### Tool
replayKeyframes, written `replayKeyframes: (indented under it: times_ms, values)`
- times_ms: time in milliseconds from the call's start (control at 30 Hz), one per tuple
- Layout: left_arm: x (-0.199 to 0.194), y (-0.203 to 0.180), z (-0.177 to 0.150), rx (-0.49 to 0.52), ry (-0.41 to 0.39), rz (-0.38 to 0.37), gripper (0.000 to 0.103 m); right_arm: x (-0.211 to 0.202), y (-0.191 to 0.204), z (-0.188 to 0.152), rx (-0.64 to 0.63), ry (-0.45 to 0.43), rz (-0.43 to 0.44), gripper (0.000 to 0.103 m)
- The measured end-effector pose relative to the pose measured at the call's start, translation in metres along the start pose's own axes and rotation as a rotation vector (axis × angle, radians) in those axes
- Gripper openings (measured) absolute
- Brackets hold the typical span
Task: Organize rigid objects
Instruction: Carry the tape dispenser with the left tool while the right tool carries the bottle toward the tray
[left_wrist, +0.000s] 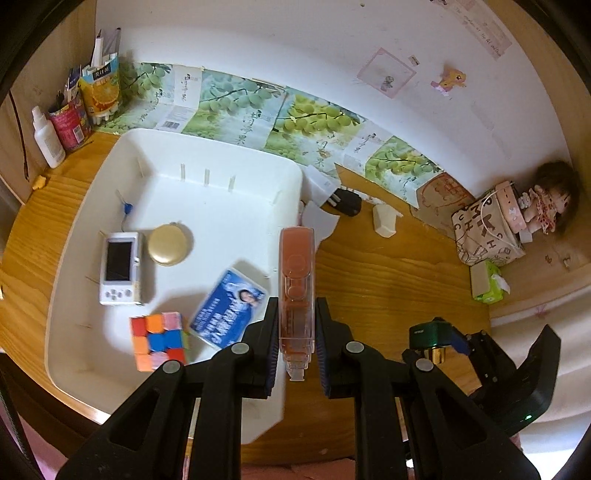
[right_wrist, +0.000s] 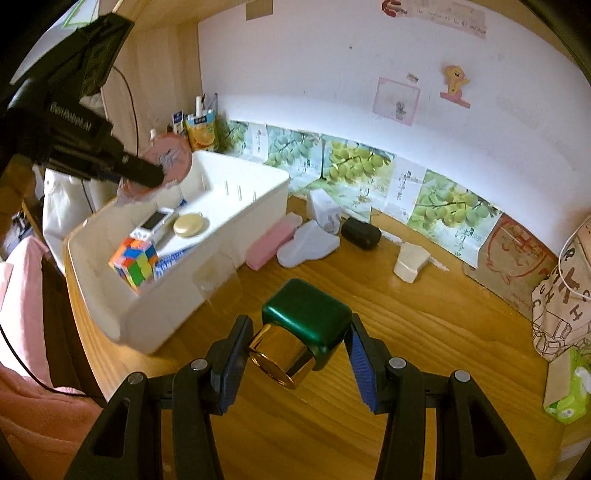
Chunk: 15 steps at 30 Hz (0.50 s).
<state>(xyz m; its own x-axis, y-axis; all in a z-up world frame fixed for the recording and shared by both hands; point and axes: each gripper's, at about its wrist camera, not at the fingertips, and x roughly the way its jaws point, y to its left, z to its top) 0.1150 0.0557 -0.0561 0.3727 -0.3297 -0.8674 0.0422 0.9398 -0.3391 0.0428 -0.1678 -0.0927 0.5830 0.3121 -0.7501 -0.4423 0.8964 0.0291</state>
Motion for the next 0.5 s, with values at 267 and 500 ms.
replayKeyframes:
  times_ms: [267,500]
  values:
    - [-0.008,0.035,0.008,0.041,0.020,-0.004,0.018,0.003,0.029,0.026,0.063,-0.043,-0.019,0.051]
    - [-0.010,0.070,0.013,0.072,0.044,0.005,0.018,0.008,0.062,0.046,0.063,-0.065,-0.061,0.051]
